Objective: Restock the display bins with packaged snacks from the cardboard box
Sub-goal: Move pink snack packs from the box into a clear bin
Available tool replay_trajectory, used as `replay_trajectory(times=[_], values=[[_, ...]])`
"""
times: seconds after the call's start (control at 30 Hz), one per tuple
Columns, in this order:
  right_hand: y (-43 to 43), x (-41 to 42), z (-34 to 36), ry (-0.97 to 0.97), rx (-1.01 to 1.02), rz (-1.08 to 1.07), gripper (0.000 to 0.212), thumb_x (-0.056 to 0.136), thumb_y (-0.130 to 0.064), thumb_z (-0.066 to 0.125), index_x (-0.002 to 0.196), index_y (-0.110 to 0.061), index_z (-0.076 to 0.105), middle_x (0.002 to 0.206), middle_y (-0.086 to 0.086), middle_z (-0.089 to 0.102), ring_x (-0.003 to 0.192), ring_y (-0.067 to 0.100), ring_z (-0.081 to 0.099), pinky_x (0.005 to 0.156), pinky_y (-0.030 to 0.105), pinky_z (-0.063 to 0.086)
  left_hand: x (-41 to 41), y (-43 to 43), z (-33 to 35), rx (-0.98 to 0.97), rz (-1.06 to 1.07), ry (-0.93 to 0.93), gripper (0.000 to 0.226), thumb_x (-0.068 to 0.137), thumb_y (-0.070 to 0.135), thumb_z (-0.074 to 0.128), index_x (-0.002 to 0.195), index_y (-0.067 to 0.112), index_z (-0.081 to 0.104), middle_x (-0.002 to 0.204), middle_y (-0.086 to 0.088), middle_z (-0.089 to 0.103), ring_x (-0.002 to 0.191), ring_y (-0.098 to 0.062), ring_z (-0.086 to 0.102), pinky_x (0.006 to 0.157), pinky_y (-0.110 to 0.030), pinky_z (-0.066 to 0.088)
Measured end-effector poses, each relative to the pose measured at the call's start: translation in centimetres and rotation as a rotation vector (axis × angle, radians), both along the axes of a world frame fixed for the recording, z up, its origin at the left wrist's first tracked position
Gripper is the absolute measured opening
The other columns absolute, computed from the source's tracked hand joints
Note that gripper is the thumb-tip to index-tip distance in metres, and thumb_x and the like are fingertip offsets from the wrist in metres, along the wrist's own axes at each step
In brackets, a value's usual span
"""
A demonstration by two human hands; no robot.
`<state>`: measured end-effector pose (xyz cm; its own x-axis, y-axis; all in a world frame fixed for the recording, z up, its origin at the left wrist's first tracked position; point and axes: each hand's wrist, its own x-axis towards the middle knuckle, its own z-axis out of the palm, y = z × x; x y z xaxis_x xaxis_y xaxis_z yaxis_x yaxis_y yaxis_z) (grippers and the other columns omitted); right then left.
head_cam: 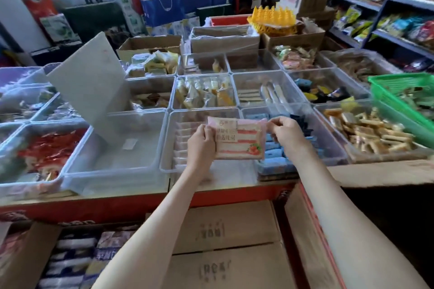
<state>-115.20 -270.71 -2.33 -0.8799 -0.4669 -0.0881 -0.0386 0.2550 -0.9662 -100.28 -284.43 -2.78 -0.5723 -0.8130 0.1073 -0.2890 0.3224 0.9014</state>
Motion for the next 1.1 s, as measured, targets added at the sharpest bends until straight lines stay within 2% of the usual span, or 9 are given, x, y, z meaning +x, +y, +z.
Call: replay_trajectory(times=[0.17, 0.33, 0.43, 0.5, 0.57, 0.67, 0.73, 0.87, 1.1], values=[[-7.4, -3.7, -2.9, 0.107, 0.135, -0.081, 0.014, 0.092, -0.008, 0.053, 0.078, -0.009, 0.054, 0.078, 0.011, 0.064, 0.073, 0.025, 0.063, 0.067, 0.032, 0.053, -4.6, -8.4, -4.1, -0.041, -0.102, -0.197, 0.031, 0.099, 0.019, 0.038, 0.103, 0.009, 0.067, 0.105, -0.015, 0.068, 0.102, -0.030, 0.058, 0.084, -0.034, 0.042], [-12.6, -7.5, -5.0, 0.241, 0.246, -0.079, 0.006, 0.093, -0.006, 0.051, 0.093, -0.008, 0.056, 0.081, 0.000, 0.060, 0.075, 0.017, 0.059, 0.056, 0.009, 0.042, -9.6, -14.4, -6.3, 0.094, -0.181, -0.179, 0.026, 0.095, 0.010, 0.041, 0.110, 0.016, 0.062, 0.103, -0.015, 0.068, 0.087, -0.029, 0.063, 0.069, -0.034, 0.046], [-15.1, -9.5, -6.7, 0.294, 0.321, 0.016, 0.008, 0.094, -0.008, 0.052, 0.100, -0.010, 0.056, 0.091, -0.001, 0.058, 0.085, 0.019, 0.056, 0.065, 0.019, 0.042, -12.0, -17.6, -8.0, 0.176, -0.187, -0.124, 0.021, 0.095, 0.009, 0.043, 0.094, 0.017, 0.063, 0.096, -0.020, 0.068, 0.073, -0.028, 0.064, 0.072, -0.050, 0.057], [-16.2, -10.6, -8.1, 0.299, 0.356, 0.045, 0.009, 0.094, -0.008, 0.052, 0.098, -0.012, 0.058, 0.091, 0.001, 0.061, 0.086, 0.020, 0.060, 0.071, 0.023, 0.044, -13.3, -19.2, -9.3, 0.197, -0.200, -0.150, 0.020, 0.094, 0.011, 0.044, 0.089, 0.016, 0.063, 0.093, -0.019, 0.068, 0.075, -0.030, 0.067, 0.070, -0.055, 0.056], [-16.8, -11.4, -9.6, 0.275, 0.355, 0.054, 0.011, 0.093, -0.006, 0.051, 0.094, -0.014, 0.058, 0.093, 0.006, 0.066, 0.090, 0.025, 0.064, 0.077, 0.031, 0.050, -14.1, -20.0, -10.6, 0.152, -0.235, -0.219, 0.019, 0.092, 0.012, 0.044, 0.091, 0.014, 0.063, 0.092, -0.015, 0.069, 0.082, -0.030, 0.068, 0.075, -0.050, 0.057], [-17.2, -12.1, -11.5, 0.380, 0.482, 0.053, 0.015, 0.093, -0.007, 0.050, 0.101, -0.010, 0.062, 0.101, 0.008, 0.067, 0.096, 0.026, 0.059, 0.080, 0.028, 0.037, -14.8, -20.6, -12.7, 0.081, -0.305, -0.331, 0.019, 0.091, 0.010, 0.044, 0.095, 0.017, 0.061, 0.091, -0.010, 0.069, 0.084, -0.027, 0.068, 0.078, -0.043, 0.056], [-17.7, -12.5, -12.6, 0.546, 0.646, 0.016, 0.021, 0.092, -0.010, 0.048, 0.105, -0.013, 0.064, 0.107, 0.004, 0.066, 0.105, 0.025, 0.055, 0.087, 0.032, 0.028, -14.9, -20.9, -13.8, -0.035, -0.350, -0.403, 0.017, 0.090, 0.010, 0.044, 0.096, 0.017, 0.059, 0.090, -0.010, 0.068, 0.084, -0.028, 0.065, 0.078, -0.039, 0.055], [-19.2, -13.4, -14.6, 0.751, 0.793, 0.009, 0.024, 0.088, -0.009, 0.047, 0.101, -0.014, 0.067, 0.111, 0.005, 0.060, 0.111, 0.026, 0.047, 0.091, 0.035, 0.020, -15.2, -22.2, -15.2, -0.626, -0.343, -0.663, 0.023, 0.091, 0.012, 0.050, 0.109, 0.013, 0.064, 0.103, -0.012, 0.062, 0.101, -0.032, 0.052, 0.085, -0.038, 0.039], [-22.3, -13.6, -15.5, 0.928, 1.094, 0.179, 0.036, 0.088, 0.006, 0.041, 0.119, -0.004, 0.058, 0.137, 0.010, 0.036, 0.130, 0.028, 0.028, 0.112, 0.043, 0.011, -17.3, -22.2, -16.8, -0.842, -0.364, -0.913, 0.034, 0.085, 0.006, 0.055, 0.117, 0.016, 0.060, 0.116, -0.006, 0.052, 0.114, -0.026, 0.042, 0.097, -0.037, 0.029]])
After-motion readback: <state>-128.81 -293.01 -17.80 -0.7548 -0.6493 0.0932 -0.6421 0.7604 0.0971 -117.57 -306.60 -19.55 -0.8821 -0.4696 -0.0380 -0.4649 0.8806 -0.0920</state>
